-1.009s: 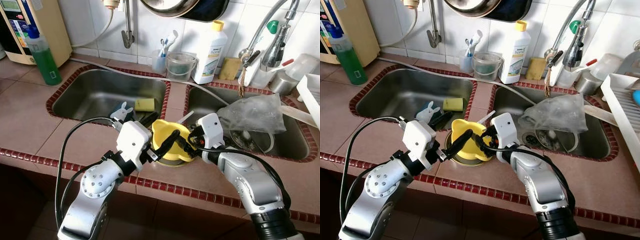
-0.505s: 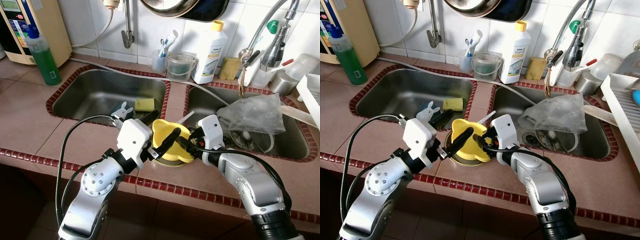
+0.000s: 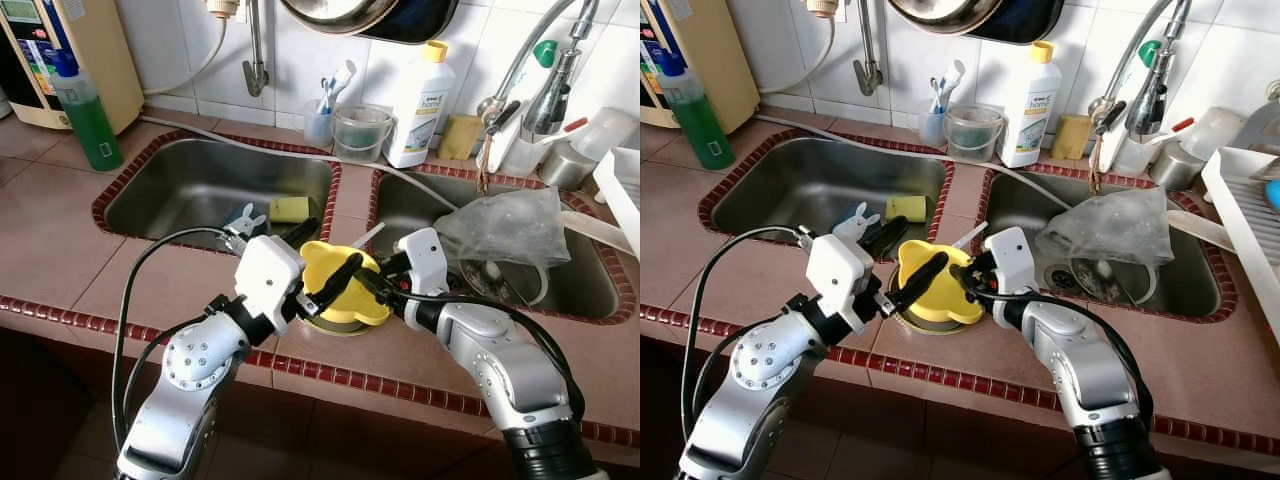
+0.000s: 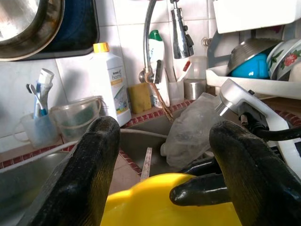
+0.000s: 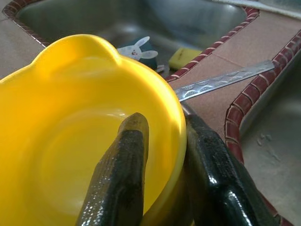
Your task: Kitchen organization
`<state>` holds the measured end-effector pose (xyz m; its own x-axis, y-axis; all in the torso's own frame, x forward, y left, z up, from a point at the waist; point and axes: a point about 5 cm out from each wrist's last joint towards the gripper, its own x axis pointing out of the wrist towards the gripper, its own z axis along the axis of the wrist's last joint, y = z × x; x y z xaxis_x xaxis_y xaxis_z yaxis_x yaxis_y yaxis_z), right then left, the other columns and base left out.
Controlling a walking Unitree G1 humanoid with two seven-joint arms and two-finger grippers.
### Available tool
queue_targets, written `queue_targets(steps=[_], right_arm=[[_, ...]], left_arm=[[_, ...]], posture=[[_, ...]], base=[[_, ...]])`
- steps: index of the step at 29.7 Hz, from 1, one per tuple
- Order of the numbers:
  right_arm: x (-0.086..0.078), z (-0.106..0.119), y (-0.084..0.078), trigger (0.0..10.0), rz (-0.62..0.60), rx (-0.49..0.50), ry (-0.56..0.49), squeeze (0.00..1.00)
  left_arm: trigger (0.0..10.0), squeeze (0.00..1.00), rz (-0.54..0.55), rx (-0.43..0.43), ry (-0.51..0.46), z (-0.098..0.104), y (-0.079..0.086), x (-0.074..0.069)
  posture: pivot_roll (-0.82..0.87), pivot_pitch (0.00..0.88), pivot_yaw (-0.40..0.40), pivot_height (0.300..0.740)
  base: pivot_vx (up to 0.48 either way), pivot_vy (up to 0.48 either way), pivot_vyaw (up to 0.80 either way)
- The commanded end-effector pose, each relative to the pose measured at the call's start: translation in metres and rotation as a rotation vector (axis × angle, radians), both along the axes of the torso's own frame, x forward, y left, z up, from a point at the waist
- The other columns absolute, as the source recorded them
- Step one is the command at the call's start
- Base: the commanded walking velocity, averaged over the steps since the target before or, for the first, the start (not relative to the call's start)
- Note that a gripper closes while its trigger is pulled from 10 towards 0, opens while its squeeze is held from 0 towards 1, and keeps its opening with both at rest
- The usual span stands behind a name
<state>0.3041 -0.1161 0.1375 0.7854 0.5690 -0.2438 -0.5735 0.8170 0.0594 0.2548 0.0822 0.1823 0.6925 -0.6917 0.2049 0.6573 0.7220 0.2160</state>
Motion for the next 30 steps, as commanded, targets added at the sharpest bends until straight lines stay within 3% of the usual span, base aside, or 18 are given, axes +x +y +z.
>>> queue_targets(steps=[1,2,5,7,20,24,25,28,29,30], right_arm=[[0.001,0.006,-0.002,0.0,-0.005,0.015,-0.017,0.0],[0.001,0.006,-0.002,0.0,-0.005,0.015,-0.017,0.0],[0.0,0.007,-0.002,0.0,-0.004,0.02,-0.018,0.0],[0.0,0.007,-0.002,0.0,-0.004,0.021,-0.019,0.0],[0.0,0.009,0.0,0.0,-0.001,0.044,-0.022,0.0],[-0.002,0.017,-0.002,0.0,0.003,0.13,-0.052,0.0],[-0.002,0.021,-0.002,1.6,0.021,0.163,-0.075,0.0],[-0.004,0.027,-0.002,4.9,0.037,0.236,-0.089,0.0],[-0.004,0.03,-0.003,9.9,0.046,0.271,-0.099,0.0],[-0.005,0.031,-0.002,9.9,0.055,0.291,-0.103,0.0]], left_arm=[[10.0,0.0,-0.024,0.009,0.023,-0.003,-0.003,-0.002],[10.0,0.0,-0.024,0.009,0.023,-0.003,-0.003,-0.002],[10.0,0.0,-0.036,0.117,0.06,-0.023,0.003,-0.008],[10.0,0.0,-0.035,0.125,0.06,-0.024,0.003,-0.009],[10.0,0.0,-0.041,0.081,0.064,-0.017,0.004,-0.007],[10.0,0.0,-0.026,0.058,0.065,-0.014,0.007,-0.004],[10.0,0.0,-0.022,0.053,0.066,-0.013,0.007,-0.004],[10.0,0.0,-0.018,0.041,0.068,-0.012,0.008,-0.002],[10.0,0.0,-0.018,0.039,0.067,-0.012,0.008,-0.002],[10.0,0.0,-0.018,0.037,0.068,-0.011,0.007,-0.001]], posture=[[-0.05,0.048,-0.062,0.74],[-0.05,0.048,-0.062,0.74],[-0.05,0.045,-0.06,0.74],[-0.05,0.045,-0.06,0.74],[-0.05,0.045,-0.054,0.74],[-0.05,0.048,-0.053,0.74],[-0.05,0.049,-0.052,0.74],[-0.05,0.049,-0.048,0.74],[-0.05,0.048,-0.047,0.74],[-0.05,0.048,-0.046,0.74]], base=[[0.0,0.0,0.0],[0.0,0.0,0.0],[0.0,0.0,0.0],[0.0,0.0,0.0],[0.0,0.0,0.0],[0.0,0.0,0.0],[0.0,0.0,0.0],[0.0,0.0,0.0],[0.0,0.0,0.0],[0.0,0.0,0.0]])
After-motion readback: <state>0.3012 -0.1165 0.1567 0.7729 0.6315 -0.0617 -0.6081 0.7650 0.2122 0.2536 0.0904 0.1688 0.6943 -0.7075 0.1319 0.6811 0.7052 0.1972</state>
